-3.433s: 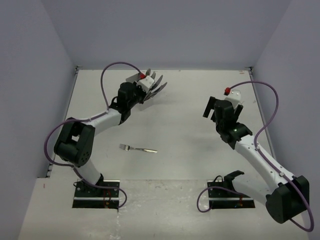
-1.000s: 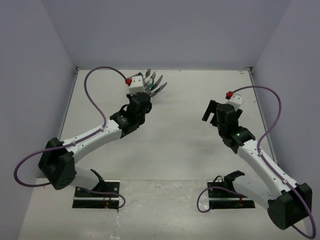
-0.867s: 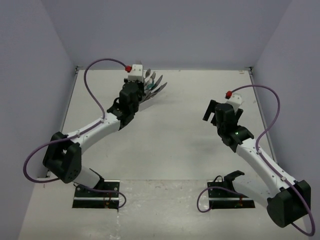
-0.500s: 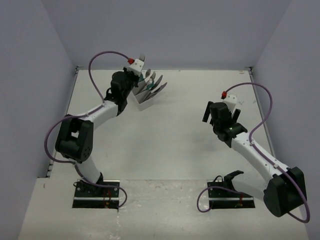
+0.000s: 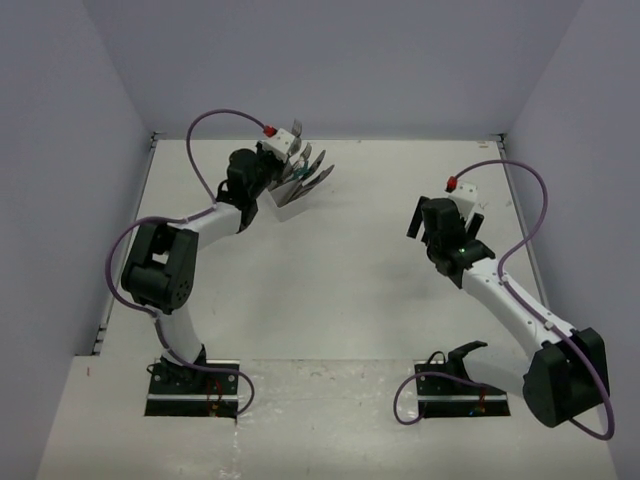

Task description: Sort the eating utensils into containers

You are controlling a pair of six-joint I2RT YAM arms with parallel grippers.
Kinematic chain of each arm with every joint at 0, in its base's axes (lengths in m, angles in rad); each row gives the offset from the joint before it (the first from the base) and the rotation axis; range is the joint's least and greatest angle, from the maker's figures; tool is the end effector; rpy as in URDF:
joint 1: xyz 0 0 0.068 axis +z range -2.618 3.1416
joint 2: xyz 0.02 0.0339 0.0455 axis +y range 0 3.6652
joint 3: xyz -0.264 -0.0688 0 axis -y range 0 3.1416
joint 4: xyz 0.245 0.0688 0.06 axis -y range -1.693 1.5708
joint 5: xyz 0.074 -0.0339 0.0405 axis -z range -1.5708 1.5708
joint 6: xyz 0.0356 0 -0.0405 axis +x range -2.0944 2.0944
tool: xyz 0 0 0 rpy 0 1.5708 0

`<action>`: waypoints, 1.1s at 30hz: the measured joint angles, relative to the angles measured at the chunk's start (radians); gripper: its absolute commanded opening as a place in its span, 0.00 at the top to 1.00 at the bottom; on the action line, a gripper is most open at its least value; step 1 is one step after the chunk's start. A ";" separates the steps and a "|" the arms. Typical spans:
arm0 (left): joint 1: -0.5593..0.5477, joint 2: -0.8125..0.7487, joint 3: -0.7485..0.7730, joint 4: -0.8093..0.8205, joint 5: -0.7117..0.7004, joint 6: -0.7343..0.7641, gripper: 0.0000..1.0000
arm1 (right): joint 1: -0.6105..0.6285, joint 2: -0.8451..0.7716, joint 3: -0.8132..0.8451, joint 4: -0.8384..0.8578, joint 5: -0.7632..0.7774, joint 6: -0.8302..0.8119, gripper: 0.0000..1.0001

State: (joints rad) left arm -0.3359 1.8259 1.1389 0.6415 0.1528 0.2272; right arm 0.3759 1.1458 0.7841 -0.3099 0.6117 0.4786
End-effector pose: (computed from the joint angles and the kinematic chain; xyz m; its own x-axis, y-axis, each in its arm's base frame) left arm 0.3977 -0.1446 0.2550 0.0639 0.2135 -0.9749 0.4669 0.8569 0.2183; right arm 0.2329 0.0699 0.2593 -0.4596 0.2239 -0.8594 0.3710 0.9276 0.0433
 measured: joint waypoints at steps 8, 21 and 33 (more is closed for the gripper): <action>0.000 0.000 -0.067 -0.013 -0.055 -0.007 0.93 | -0.018 0.006 0.002 0.016 -0.001 0.000 0.01; -0.001 -0.199 -0.073 -0.155 -0.084 -0.018 0.00 | -0.024 -0.068 0.002 0.033 -0.014 -0.004 0.01; -0.004 -0.381 0.227 -0.880 -0.516 -0.672 0.00 | -0.024 -0.185 0.036 -0.028 -0.145 0.064 0.01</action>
State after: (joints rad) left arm -0.3401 1.4448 1.3655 -0.2390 -0.3630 -0.4446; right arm 0.3523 0.9611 0.8200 -0.3378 0.4664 0.5430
